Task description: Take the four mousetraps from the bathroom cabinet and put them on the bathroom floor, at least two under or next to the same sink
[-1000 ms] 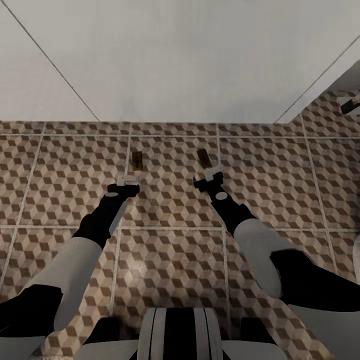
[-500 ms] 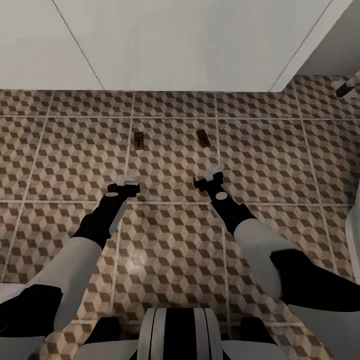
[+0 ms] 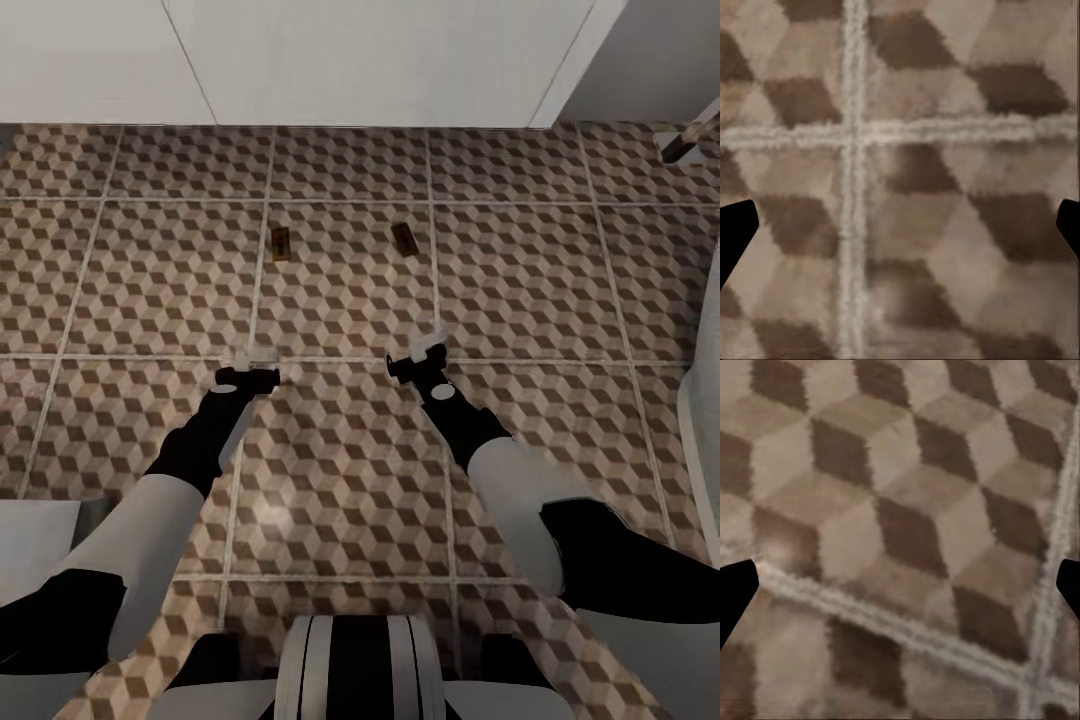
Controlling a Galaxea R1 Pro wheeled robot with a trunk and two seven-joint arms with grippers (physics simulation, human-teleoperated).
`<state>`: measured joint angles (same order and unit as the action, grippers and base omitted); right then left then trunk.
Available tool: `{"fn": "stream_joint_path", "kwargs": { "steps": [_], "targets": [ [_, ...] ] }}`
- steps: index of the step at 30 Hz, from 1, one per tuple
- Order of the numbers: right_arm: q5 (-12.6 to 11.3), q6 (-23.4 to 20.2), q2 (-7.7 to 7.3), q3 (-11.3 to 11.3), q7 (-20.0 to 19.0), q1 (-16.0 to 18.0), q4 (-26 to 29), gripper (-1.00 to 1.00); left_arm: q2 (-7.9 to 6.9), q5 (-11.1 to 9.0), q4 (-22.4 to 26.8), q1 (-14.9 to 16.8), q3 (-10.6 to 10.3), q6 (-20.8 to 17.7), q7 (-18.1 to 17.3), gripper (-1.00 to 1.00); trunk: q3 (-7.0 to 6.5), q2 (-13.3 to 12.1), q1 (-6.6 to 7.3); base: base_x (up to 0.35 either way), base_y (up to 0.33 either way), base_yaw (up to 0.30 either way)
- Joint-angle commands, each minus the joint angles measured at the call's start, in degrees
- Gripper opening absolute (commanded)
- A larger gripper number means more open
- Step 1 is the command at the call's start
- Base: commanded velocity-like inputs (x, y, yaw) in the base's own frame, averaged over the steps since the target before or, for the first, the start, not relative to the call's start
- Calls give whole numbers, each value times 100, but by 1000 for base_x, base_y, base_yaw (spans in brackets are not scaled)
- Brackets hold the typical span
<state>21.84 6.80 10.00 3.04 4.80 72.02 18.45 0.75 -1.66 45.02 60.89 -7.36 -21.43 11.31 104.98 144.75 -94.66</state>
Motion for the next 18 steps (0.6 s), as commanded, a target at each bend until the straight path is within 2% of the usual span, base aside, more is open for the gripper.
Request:
{"fn": "stream_joint_path", "kwargs": {
  "steps": [1,18],
  "targets": [
    [41,6,0,22,48,4,-8,100,-2,-18,9,2,-20,-29,38,100,2,1,4,-334,0,0],
    [43,6,0,22,50,5,-8,100,5,-18,15,2,-77,-34,36,100,2,1,4,-334,0,0]
  ]
}}
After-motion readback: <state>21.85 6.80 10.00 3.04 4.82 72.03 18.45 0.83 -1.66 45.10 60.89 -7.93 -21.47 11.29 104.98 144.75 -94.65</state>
